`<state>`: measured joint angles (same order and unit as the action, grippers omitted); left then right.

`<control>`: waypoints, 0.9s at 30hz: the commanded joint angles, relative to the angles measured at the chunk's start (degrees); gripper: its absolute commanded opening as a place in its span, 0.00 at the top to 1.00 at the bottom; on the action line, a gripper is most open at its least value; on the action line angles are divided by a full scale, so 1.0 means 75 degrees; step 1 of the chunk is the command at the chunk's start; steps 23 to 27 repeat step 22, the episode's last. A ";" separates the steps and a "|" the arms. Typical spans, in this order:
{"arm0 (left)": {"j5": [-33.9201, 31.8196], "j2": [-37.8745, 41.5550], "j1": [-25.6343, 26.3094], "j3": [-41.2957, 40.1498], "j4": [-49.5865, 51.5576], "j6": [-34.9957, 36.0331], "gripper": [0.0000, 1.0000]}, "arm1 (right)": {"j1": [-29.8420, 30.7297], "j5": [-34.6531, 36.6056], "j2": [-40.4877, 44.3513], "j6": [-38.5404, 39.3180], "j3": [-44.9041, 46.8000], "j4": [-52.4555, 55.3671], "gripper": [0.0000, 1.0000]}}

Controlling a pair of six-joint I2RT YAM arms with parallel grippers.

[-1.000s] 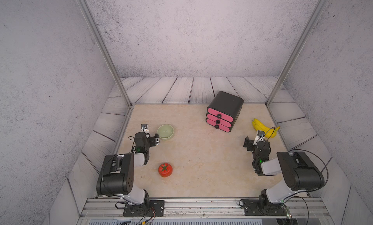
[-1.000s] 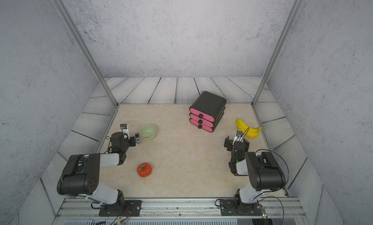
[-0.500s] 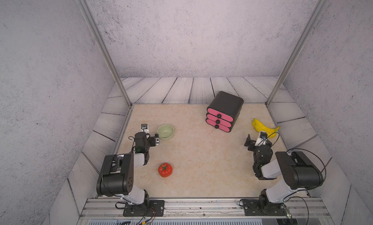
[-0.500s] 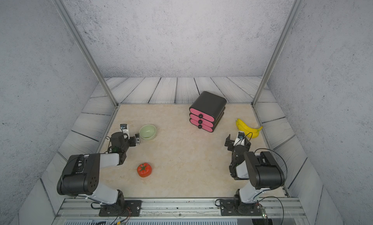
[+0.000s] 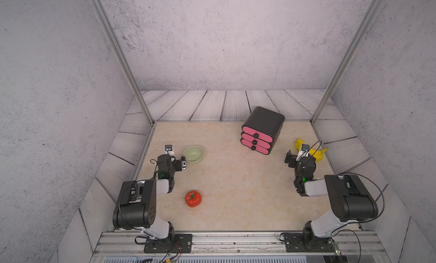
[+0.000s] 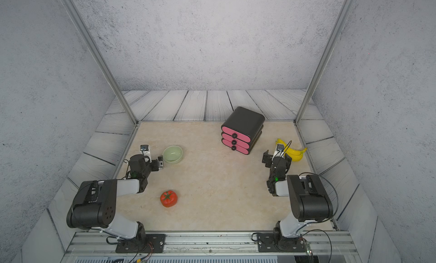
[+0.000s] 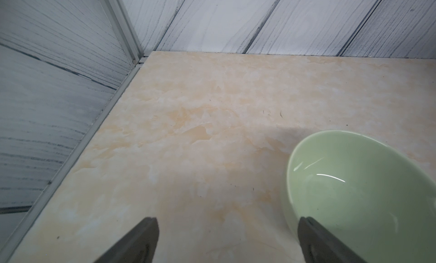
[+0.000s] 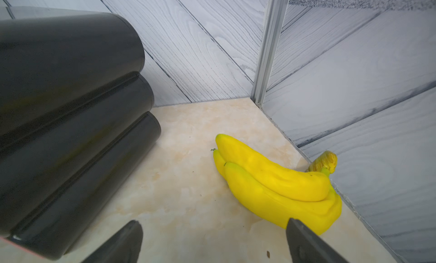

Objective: Put the paint cans in the drawer according to color
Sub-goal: Reset both arms

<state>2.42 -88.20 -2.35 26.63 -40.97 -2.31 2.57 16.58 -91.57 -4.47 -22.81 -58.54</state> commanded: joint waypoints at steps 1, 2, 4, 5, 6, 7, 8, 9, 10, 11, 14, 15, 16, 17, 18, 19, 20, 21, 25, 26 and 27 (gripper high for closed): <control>0.0041 0.0089 0.0026 0.0110 -0.0045 0.0112 0.02 | 0.0045 0.0126 0.0265 0.0019 0.0189 0.0619 0.01; 0.0042 0.0089 0.0024 0.0105 -0.0045 0.0109 0.02 | 0.0044 0.0110 0.0228 0.0037 0.0363 0.0229 0.01; 0.0042 0.0095 0.0025 0.0105 -0.0051 0.0109 0.02 | 0.0068 0.0230 0.0168 -0.0004 0.0966 -0.0960 0.01; 0.0043 0.0089 0.0028 0.0099 -0.0039 0.0114 0.02 | 0.0063 0.0258 0.0128 -0.0026 0.1231 -0.1445 0.01; 0.0043 0.0089 0.0027 0.0105 -0.0050 0.0109 0.02 | 0.0065 0.0177 0.0024 -0.0015 0.1434 -0.2025 0.01; 0.0042 0.0089 0.0021 0.0103 -0.0045 0.0117 0.02 | 0.0064 0.0120 -0.0134 0.0040 0.1507 -0.2446 0.01; 0.0047 0.0088 0.0026 0.0095 -0.0054 0.0108 0.02 | 0.0062 0.0088 -0.0181 0.0062 0.1550 -0.2619 0.01; 0.0043 0.0089 0.0029 0.0104 -0.0045 0.0115 0.01 | 0.0056 0.0041 -0.0133 0.0049 0.1607 -0.2609 0.01; 0.0042 0.0089 0.0026 0.0104 -0.0047 0.0109 0.02 | 0.0063 0.0042 -0.0119 0.0063 0.1600 -0.2551 0.01; 0.0049 0.0092 0.0020 0.0100 -0.0045 0.0115 0.01 | 0.0067 0.0037 -0.0142 0.0054 0.1605 -0.2598 0.01; 0.0042 0.0092 0.0020 0.0104 -0.0038 0.0114 0.02 | 0.0062 0.0037 -0.0150 0.0068 0.1617 -0.2661 0.01; 0.0047 0.0092 0.0026 0.0105 -0.0044 0.0108 0.02 | 0.0062 0.0036 -0.0154 0.0058 0.1623 -0.2650 0.01; 0.0044 0.0091 0.0030 0.0105 -0.0042 0.0119 0.01 | 0.0057 0.0039 -0.0165 0.0058 0.1623 -0.2681 0.01; 0.0050 0.0089 0.0028 0.0105 -0.0042 0.0116 0.02 | 0.0068 0.0019 -0.0166 0.0074 0.1634 -0.2704 0.01; 0.0045 0.0090 0.0022 0.0095 -0.0045 0.0112 0.01 | 0.0074 0.0016 -0.0179 0.0081 0.1618 -0.2709 0.01; 0.0043 0.0091 0.0030 0.0098 -0.0039 0.0118 0.02 | 0.0075 0.0007 -0.0185 0.0092 0.1591 -0.2669 0.01; 0.0046 0.0089 0.0024 0.0105 -0.0045 0.0115 0.01 | 0.0077 0.0022 -0.0143 0.0086 0.1568 -0.2583 0.01; 0.0044 0.0089 0.0027 0.0096 -0.0039 0.0109 0.02 | 0.0069 0.0057 -0.0101 0.0072 0.1516 -0.2435 0.01; 0.0043 0.0094 0.0029 0.0099 -0.0045 0.0114 0.02 | 0.0070 0.0074 -0.0074 0.0065 0.1484 -0.2310 0.01; 0.0043 0.0094 0.0029 0.0099 -0.0045 0.0114 0.02 | 0.0070 0.0074 -0.0074 0.0065 0.1484 -0.2310 0.01; 0.0043 0.0094 0.0029 0.0099 -0.0045 0.0114 0.02 | 0.0070 0.0074 -0.0074 0.0065 0.1484 -0.2310 0.01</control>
